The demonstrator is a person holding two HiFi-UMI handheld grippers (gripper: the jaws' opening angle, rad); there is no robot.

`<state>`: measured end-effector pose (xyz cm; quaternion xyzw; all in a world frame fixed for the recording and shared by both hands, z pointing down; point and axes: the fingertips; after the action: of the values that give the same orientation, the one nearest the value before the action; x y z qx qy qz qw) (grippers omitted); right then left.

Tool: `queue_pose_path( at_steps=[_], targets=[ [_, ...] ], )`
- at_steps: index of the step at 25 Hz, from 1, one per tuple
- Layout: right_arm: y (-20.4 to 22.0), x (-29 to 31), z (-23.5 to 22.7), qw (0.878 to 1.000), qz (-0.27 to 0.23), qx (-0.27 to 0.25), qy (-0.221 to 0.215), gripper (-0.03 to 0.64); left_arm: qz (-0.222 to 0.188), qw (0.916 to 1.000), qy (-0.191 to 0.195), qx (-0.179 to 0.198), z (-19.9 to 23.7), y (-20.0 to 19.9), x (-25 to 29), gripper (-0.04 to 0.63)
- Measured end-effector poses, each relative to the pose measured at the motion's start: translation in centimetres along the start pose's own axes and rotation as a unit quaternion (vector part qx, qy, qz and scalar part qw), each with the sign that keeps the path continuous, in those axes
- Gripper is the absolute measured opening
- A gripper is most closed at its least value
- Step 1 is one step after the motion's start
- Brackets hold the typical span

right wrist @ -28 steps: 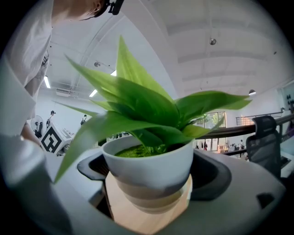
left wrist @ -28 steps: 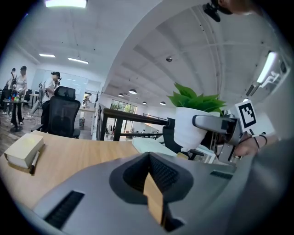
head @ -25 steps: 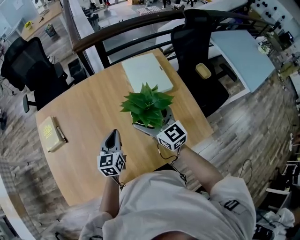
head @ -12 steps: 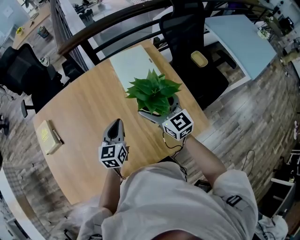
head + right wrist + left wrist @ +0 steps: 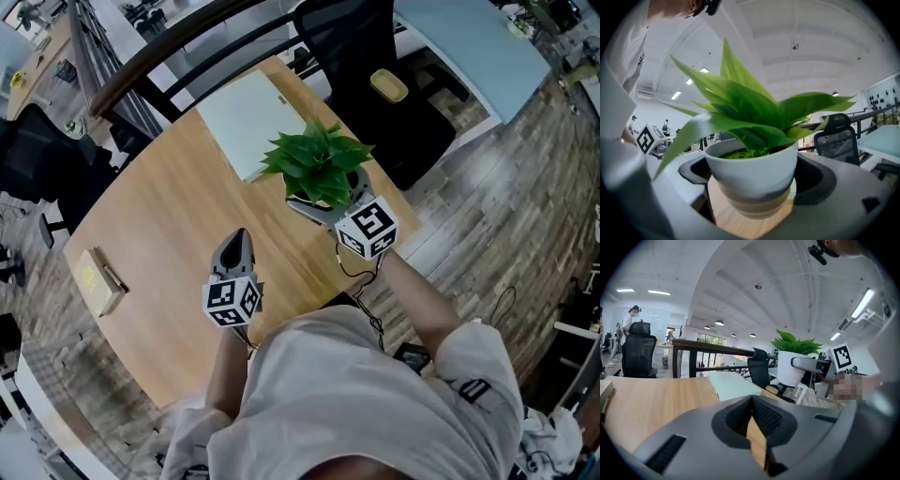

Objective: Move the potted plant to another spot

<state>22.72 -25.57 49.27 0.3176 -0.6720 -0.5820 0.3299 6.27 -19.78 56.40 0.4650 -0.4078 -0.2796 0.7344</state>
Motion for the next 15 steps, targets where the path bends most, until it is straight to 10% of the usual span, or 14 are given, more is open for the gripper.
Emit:
queue_pose_path(
  at_steps=[15],
  targets=[
    [4.4, -3.7, -4.6, 0.997, 0.029, 0.021, 0.064, 0.523, 0.052, 0.9976, 0.046, 0.007, -3.2, 3.9, 4.2, 0.012]
  ],
)
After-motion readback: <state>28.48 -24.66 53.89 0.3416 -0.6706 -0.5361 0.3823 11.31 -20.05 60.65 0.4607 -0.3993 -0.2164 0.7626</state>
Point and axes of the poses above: the fingertips, and each gripper's own axes: x forward along the fingers, z to its left, y out of its underside, and after that the axes turned 4 degrees about -z, right-handed
